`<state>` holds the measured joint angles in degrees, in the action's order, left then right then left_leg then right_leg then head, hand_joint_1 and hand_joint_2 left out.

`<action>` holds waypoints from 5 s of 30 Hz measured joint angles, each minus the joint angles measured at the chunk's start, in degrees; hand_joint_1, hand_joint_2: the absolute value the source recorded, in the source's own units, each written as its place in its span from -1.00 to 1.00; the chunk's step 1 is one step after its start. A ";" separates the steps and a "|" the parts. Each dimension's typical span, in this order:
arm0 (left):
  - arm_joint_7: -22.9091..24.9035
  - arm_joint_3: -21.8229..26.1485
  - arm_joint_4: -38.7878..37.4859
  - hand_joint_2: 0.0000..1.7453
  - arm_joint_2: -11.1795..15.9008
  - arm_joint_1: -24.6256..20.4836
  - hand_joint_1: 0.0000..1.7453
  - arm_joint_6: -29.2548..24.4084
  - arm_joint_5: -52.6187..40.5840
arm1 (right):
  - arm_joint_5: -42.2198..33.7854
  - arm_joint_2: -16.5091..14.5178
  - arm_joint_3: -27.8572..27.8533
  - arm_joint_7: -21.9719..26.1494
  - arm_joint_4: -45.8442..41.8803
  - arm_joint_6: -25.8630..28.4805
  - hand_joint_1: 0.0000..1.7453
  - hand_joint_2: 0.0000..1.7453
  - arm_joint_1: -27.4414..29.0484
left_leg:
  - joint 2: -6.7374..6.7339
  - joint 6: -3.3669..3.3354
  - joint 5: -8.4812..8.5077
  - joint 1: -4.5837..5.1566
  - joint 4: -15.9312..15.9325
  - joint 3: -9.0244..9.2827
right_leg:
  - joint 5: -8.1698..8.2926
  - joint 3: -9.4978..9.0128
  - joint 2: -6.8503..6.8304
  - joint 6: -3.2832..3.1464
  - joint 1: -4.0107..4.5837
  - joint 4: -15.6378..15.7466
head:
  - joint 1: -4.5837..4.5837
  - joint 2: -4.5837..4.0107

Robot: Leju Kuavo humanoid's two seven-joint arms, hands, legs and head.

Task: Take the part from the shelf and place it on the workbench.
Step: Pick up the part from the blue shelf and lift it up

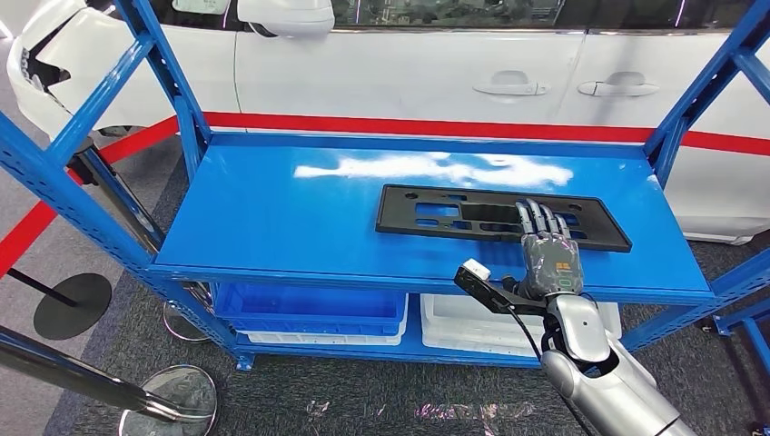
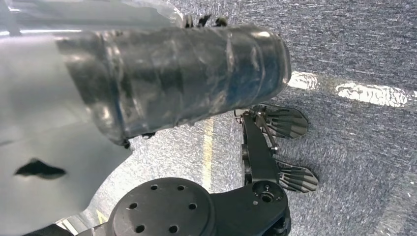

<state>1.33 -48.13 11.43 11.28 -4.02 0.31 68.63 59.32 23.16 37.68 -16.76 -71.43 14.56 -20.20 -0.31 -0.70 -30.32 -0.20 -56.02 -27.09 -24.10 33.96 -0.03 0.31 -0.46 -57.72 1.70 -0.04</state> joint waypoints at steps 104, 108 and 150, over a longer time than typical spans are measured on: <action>-2.84 -1.33 -0.55 1.00 0.52 -0.25 -1.00 1.90 4.47 | -3.40 -4.76 7.84 1.74 7.65 -5.29 1.00 1.00 -3.83 | 0.67 0.33 5.33 0.22 -2.97 -8.52 | -2.86 -1.03 0.63 -0.72 0.47 -1.18 | -0.27 0.00; -2.64 -1.33 -0.56 1.00 0.52 -0.22 -1.00 0.99 4.64 | -3.64 -4.67 7.85 2.38 6.29 -4.20 1.00 1.00 -3.62 | 0.66 0.35 5.34 0.19 -2.95 -8.50 | -2.86 -1.01 0.64 -0.72 0.51 -1.19 | -0.27 0.00; 1.40 -1.15 -0.59 1.00 0.40 -0.31 -1.00 -3.09 6.65 | 8.27 -0.30 9.67 2.17 -37.63 -8.59 1.00 1.00 -6.85 | 0.45 1.61 -1.45 -0.63 -15.96 -11.81 | -0.48 2.61 0.64 -2.10 0.17 -2.18 | -0.46 0.00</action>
<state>2.73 -49.28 10.84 11.68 -4.33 -2.78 75.28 67.59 22.86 47.35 -14.59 -109.06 5.97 -27.05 0.14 0.91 -31.77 -0.83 -71.97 -38.90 -24.57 36.57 0.61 -1.79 -0.29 -59.90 1.24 -0.04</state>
